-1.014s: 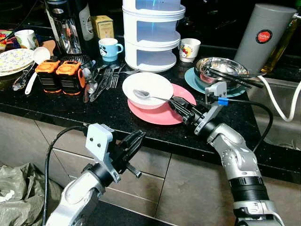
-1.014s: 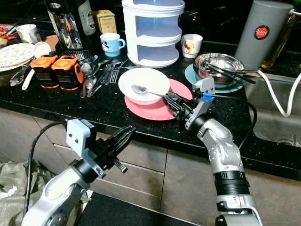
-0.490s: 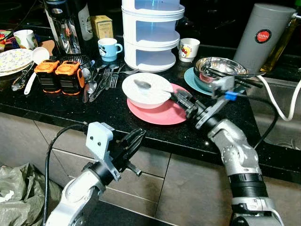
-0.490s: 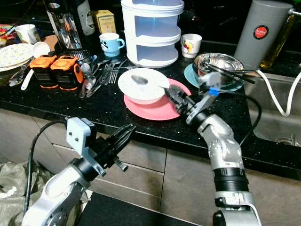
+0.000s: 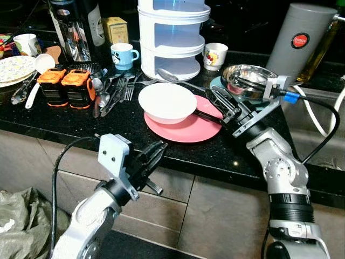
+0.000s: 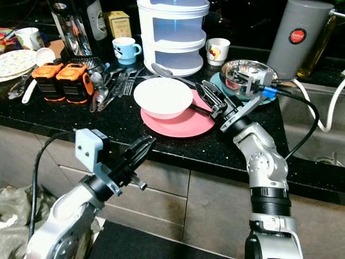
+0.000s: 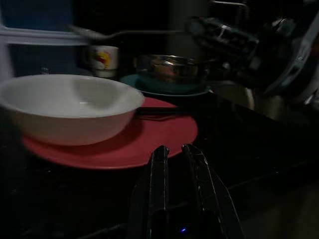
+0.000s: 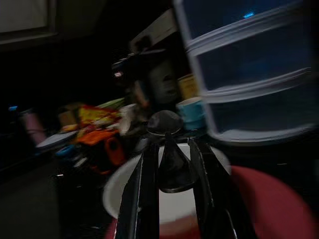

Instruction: Kitchen organization

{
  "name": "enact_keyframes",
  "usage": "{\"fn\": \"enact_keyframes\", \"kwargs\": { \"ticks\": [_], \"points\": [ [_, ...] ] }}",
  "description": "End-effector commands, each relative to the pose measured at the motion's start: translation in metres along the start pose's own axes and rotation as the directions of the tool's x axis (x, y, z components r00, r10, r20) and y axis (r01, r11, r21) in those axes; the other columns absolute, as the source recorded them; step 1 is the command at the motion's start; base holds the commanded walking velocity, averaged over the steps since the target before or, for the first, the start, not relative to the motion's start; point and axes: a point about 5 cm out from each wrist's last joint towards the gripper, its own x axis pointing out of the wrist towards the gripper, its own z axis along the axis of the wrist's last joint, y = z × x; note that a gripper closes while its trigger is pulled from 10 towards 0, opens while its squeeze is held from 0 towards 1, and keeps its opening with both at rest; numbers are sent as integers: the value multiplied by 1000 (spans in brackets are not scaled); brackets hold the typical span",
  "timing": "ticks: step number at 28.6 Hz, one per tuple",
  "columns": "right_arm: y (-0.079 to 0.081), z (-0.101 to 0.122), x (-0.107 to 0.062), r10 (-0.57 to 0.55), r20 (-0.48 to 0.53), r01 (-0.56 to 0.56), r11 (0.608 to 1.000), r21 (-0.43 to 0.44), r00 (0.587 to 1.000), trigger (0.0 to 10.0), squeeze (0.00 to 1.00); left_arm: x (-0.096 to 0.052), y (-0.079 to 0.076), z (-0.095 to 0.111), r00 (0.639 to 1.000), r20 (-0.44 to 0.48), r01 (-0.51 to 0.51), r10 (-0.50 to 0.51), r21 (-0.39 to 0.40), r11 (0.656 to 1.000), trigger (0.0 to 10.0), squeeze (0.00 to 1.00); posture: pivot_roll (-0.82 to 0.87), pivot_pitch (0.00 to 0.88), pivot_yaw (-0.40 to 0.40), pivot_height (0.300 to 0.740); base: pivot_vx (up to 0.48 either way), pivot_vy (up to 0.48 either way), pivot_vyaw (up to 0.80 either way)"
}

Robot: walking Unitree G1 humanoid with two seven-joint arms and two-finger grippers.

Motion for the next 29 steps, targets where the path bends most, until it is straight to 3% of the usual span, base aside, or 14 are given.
{"fn": "enact_keyframes", "kwargs": {
  "ticks": [1,8,11,15,19,20,21,24,26,28,29],
  "points": [
    [-5,8,-2,-14,21,14,1000,2,1000,10000,0,2,0,-2,1000,1,6,-6,-15,1000,10000,0,132,0,-16,740,0,0,-800],
    [-14,24,-4,-74,86,73,997,11,994,10000,0,6,-1,-2,1000,4,21,-21,-13,1000,10000,0,124,0,-9,740,0,0,-800],
    [-16,33,-5,-85,132,81,996,38,988,10000,0,7,-2,-2,1000,2,25,-25,-13,1000,10000,0,125,0,-10,740,0,0,-800],
    [-19,50,-5,-92,238,60,989,137,967,10000,0,7,-3,-4,1000,-1,28,-28,-15,999,10000,0,125,0,-9,740,0,0,-800],
    [-20,55,-4,-105,264,66,986,152,959,10000,0,7,-3,-4,1000,-3,30,-30,-16,999,10000,0,126,0,-8,740,0,0,-800],
    [-27,51,0,-173,219,153,983,104,960,10000,0,7,-4,-4,1000,-5,31,-31,-16,999,10000,0,127,0,-7,740,0,0,-800],
    [-27,51,0,-173,219,153,983,104,960,10000,0,7,-4,-4,1000,-5,31,-31,-16,999,10000,0,127,0,-7,740,0,0,-800],
    [-40,33,8,-352,77,359,923,-136,933,10000,0,9,-3,-4,999,-6,32,-32,-12,999,10000,0,128,0,-7,740,0,0,0],
    [-40,23,12,-377,22,374,904,-206,926,10000,0,9,-3,-3,1000,-3,29,-29,-9,1000,10000,0,131,0,-8,740,0,0,0],
    [-40,23,12,-377,22,374,904,-206,926,10000,0,9,-3,-3,1000,-3,29,-29,-9,1000,10000,0,131,0,-8,740,0,0,0],
    [-39,11,18,-421,-33,395,874,-282,907,10000,0,10,-3,-2,1000,0,26,-26,-5,1000,10000,0,138,0,-11,740,0,0,0]
  ]
}}
